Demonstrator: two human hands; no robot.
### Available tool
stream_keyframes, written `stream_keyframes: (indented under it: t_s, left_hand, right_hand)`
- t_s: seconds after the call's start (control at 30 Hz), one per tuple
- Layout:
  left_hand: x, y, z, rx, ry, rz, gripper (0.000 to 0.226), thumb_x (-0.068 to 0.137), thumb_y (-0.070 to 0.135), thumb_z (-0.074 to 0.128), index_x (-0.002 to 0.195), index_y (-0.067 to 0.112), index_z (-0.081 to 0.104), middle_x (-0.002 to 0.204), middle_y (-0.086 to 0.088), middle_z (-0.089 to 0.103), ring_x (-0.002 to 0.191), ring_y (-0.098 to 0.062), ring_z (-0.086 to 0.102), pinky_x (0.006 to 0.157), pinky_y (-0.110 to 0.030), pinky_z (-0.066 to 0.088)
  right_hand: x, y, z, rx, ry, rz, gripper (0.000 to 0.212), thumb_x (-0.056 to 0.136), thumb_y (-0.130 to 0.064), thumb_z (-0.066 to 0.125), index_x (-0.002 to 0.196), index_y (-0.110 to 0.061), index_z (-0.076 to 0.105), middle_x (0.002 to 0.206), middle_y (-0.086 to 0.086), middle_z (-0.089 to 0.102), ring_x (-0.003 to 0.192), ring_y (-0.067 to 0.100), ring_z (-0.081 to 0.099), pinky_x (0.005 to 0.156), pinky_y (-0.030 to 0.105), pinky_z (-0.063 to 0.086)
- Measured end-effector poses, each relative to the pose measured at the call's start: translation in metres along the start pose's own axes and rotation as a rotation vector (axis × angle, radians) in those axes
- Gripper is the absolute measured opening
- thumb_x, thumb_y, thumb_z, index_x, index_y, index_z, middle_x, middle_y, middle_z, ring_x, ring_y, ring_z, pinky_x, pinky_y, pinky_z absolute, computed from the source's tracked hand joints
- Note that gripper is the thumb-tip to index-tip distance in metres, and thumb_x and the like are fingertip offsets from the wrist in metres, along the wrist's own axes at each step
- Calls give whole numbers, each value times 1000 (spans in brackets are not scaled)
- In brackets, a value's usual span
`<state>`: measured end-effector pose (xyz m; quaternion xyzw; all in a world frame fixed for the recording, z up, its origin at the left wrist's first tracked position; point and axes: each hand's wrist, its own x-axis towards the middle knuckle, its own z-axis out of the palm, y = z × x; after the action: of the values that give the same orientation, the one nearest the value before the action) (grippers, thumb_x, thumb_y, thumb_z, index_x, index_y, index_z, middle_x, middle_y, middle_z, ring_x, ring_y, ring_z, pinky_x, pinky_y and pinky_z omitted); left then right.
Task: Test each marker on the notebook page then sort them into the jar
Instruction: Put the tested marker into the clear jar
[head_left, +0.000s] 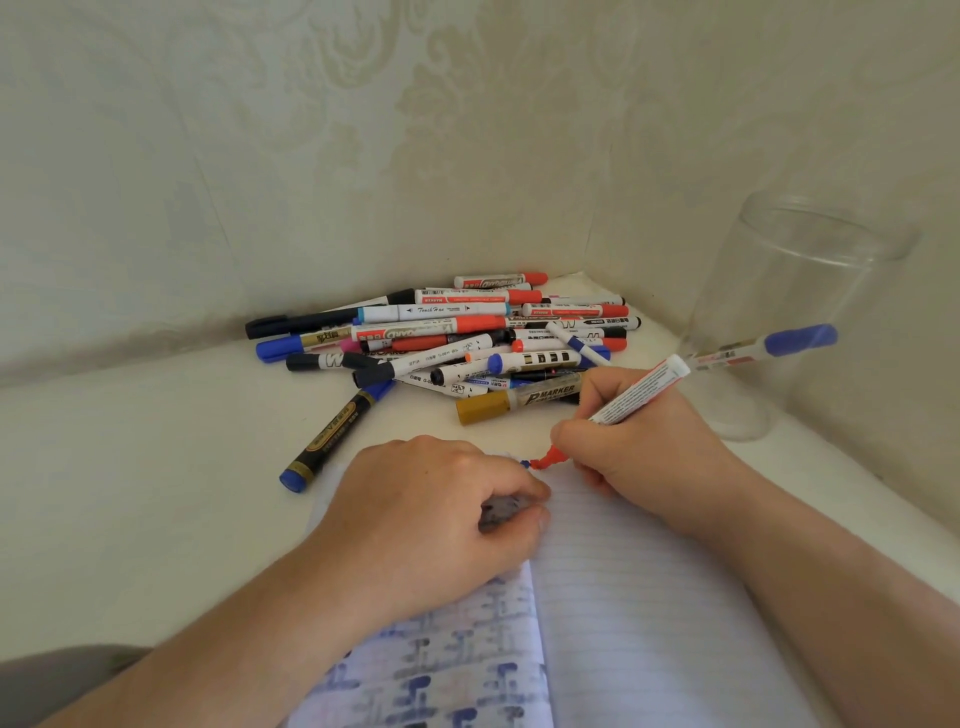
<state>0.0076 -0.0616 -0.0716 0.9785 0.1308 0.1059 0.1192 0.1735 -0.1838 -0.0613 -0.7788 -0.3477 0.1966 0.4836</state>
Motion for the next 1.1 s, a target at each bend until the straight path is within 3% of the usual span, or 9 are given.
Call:
stream_keyframes:
  t_s: [0.1, 0.23, 0.4, 0.6, 0.73, 0.87, 0.93, 1.03, 1.1]
  left_hand:
    - [-2, -5, -2, -251, 47, -76, 25, 100, 52, 41, 122, 51, 30, 87, 20, 54, 81, 2, 53, 64, -22, 43]
    - [0, -15, 1, -392, 95, -130, 45, 107, 23, 44, 130, 49, 16, 112, 25, 58, 104, 9, 53, 81, -8, 43]
    - [4, -18, 6, -447, 121, -151, 38, 106, 28, 52, 125, 46, 26, 111, 39, 64, 103, 19, 56, 82, 3, 37]
    - [3, -15, 2, -436, 126, -132, 26, 104, 36, 53, 118, 40, 32, 105, 42, 61, 109, 15, 54, 85, -1, 39]
    - [2, -13, 2, -416, 139, -114, 26, 103, 35, 55, 119, 38, 34, 116, 35, 63, 109, 18, 51, 85, 4, 33]
    - [2, -12, 2, -423, 142, -96, 26, 101, 33, 60, 118, 41, 42, 101, 48, 55, 109, 21, 52, 86, 2, 36]
    - [2, -14, 1, -485, 159, -128, 26, 98, 33, 65, 112, 47, 48, 101, 47, 60, 106, 23, 55, 85, -2, 40]
    - [2, -22, -1, -649, 264, -208, 28, 91, 26, 76, 105, 47, 64, 100, 28, 72, 93, 5, 67, 77, -12, 47]
    - [2, -27, -2, -749, 322, -243, 24, 90, 24, 76, 102, 43, 68, 92, 17, 74, 81, -5, 68, 71, -17, 49]
  right_hand:
    - [3, 4, -4, 262, -2, -2, 37, 86, -3, 74, 60, -23, 56, 51, 6, 53, 45, 20, 40, 40, 23, 31]
    - [4, 4, -10, 578, -168, -67, 26, 72, -11, 88, 73, -22, 65, 57, 4, 44, 47, 16, 31, 44, 21, 21]
    - [5, 5, -18, 647, -224, -44, 12, 68, -23, 80, 75, -19, 71, 62, 10, 52, 51, 18, 39, 46, 27, 24]
    - [5, 11, -15, 621, -280, -52, 31, 80, -27, 47, 78, -20, 77, 68, 14, 64, 57, 20, 41, 51, 30, 30]
    - [4, 11, -12, 551, -327, -77, 39, 84, -29, 42, 86, -21, 80, 75, 16, 69, 61, 20, 42, 54, 31, 32]
    - [3, 13, -14, 539, -393, -60, 54, 88, -36, 34, 102, -15, 82, 88, 23, 73, 65, 25, 41, 60, 39, 27]
    - [5, 13, -13, 508, -354, -59, 50, 90, -36, 38, 105, -17, 82, 83, 18, 70, 67, 29, 39, 60, 39, 27]
    - [4, 10, -11, 430, -236, -81, 11, 88, -25, 68, 93, -30, 77, 72, 9, 68, 60, 24, 45, 53, 30, 35]
    - [1, 11, -10, 342, -203, -134, 16, 84, -20, 84, 89, -27, 71, 78, 8, 75, 57, 20, 50, 53, 29, 42]
